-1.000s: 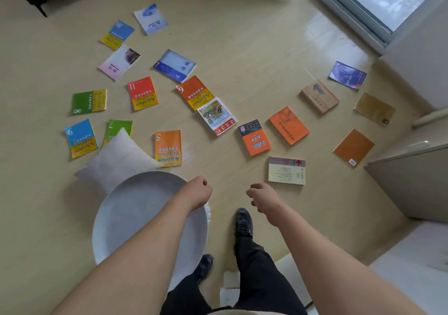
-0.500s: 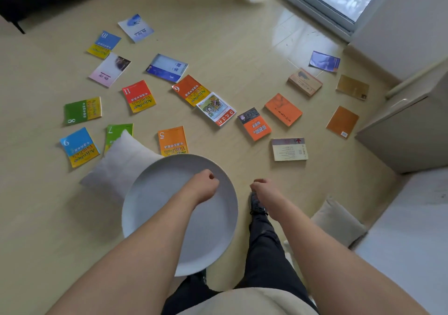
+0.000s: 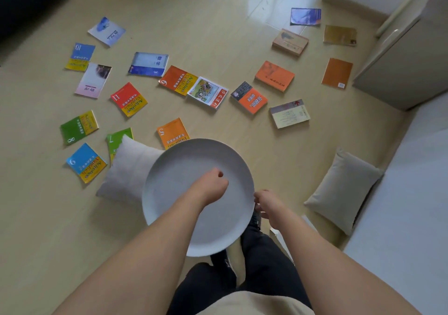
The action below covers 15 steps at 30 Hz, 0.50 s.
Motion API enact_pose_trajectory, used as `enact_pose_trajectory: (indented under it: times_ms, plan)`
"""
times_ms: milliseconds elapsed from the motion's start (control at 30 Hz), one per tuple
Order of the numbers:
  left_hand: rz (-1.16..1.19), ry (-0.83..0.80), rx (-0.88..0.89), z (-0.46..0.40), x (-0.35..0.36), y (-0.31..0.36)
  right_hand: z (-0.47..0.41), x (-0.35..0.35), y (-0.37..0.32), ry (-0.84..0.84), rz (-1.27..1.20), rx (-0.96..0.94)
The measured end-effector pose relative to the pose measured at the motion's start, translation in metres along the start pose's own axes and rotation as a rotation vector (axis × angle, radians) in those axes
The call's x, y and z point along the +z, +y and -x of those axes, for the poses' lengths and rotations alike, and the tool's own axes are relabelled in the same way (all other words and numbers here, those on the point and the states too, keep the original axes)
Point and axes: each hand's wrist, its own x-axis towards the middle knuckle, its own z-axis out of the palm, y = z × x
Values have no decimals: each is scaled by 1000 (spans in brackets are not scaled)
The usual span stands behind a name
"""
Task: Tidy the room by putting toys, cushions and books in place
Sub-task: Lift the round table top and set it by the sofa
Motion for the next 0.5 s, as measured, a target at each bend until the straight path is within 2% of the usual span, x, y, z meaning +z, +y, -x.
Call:
enact_pose_trajectory:
  times_ms: [133, 267, 400, 500]
  plan:
    - [53, -15, 32, 14, 6, -17, -1, 15, 11, 55, -119, 12]
    - [15, -27, -8, 21, 8, -73, 1, 45, 39, 122, -261, 60]
    - [-53, -61, -75, 18, 21, -134, -2, 83, 78, 208, -414, 152]
    - [43, -37, -191, 4, 50, -176, -20, 117, 119, 220, -491, 214]
